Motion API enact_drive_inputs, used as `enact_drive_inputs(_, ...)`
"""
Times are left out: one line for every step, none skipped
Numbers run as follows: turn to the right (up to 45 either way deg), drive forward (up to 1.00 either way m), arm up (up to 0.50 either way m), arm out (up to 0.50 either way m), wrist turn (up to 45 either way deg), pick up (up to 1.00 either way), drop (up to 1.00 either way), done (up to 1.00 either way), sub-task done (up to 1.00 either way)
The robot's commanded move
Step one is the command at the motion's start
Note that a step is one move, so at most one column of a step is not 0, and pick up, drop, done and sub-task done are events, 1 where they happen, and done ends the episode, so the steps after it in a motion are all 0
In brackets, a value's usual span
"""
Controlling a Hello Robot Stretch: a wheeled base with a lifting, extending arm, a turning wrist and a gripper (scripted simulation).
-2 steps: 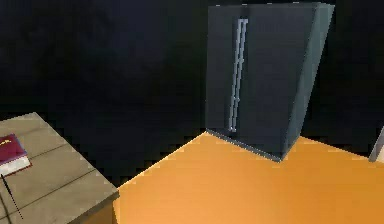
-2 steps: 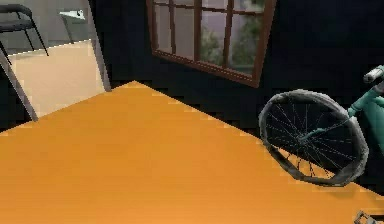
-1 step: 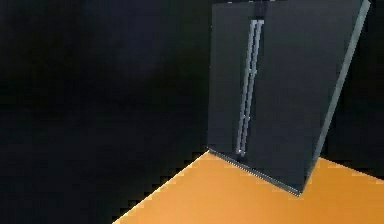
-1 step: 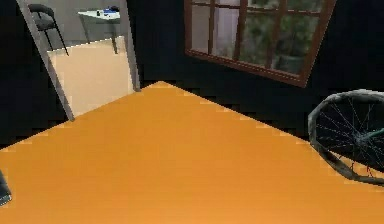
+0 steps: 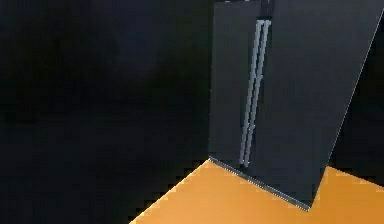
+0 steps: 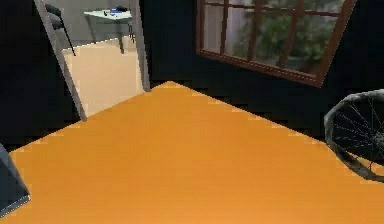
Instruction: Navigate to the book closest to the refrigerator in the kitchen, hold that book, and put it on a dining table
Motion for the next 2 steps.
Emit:
enact_drive_inputs(-45.0, 0.00, 0.00, 0.00, 0.0, 0.00, 0.00, 0.00, 0.00)
enact_drive_inputs(0.0, 0.80, 0.00, 0.00, 0.0, 0.00, 0.00, 0.00, 0.00)
